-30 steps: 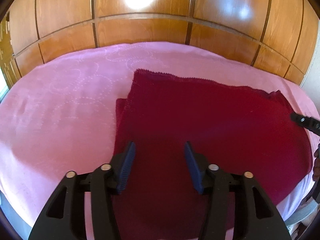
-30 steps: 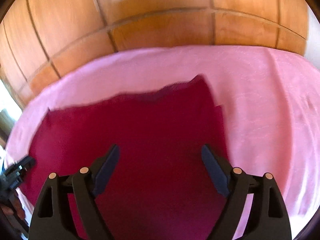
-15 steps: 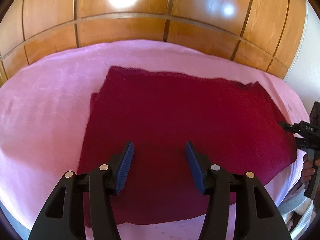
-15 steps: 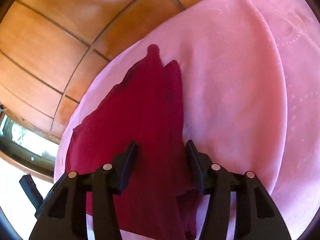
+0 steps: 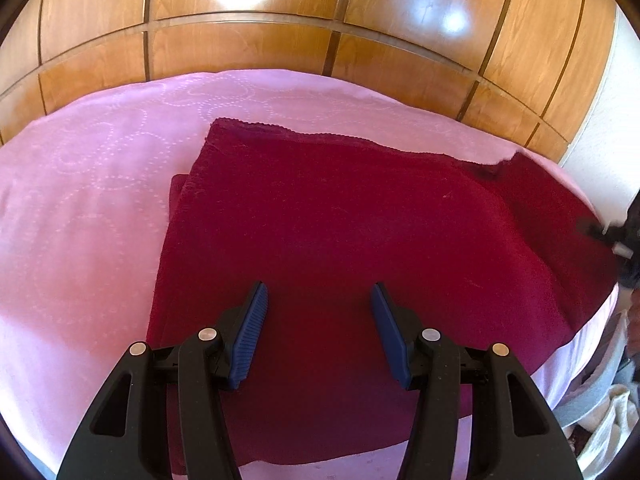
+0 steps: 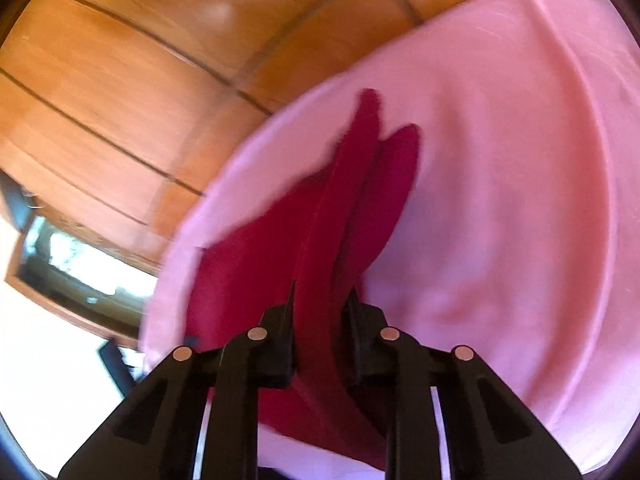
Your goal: Fold small clothes
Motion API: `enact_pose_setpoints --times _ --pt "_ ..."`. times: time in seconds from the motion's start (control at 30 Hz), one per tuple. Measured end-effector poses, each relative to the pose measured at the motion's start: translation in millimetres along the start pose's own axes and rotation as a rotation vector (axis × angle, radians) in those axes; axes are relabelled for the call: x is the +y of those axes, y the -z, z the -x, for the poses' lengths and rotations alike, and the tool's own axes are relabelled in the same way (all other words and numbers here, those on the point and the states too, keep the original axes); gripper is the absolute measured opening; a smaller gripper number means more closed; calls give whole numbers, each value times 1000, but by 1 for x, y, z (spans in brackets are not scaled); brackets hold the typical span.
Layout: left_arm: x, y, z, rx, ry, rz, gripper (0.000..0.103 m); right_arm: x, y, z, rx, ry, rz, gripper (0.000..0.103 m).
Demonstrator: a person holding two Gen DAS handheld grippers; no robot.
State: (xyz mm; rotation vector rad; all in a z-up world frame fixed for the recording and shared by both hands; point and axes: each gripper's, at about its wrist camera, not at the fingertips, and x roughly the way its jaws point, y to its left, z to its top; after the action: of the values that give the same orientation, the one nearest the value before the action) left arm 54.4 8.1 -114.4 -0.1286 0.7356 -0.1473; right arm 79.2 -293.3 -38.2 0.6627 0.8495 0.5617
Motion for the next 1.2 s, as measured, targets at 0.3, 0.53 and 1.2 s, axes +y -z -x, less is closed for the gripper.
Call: enact_pose_setpoints --times 0.3,0.53,1.2 --pt "28 -2 20 -37 138 132 53 146 2 -96 119 -148 186 17" --pt "89 3 73 -125 141 251 53 190 39 -187 260 -121 248 17" --pt "110 -45 68 -4 437 420 66 149 117 -124 242 -41 574 54"
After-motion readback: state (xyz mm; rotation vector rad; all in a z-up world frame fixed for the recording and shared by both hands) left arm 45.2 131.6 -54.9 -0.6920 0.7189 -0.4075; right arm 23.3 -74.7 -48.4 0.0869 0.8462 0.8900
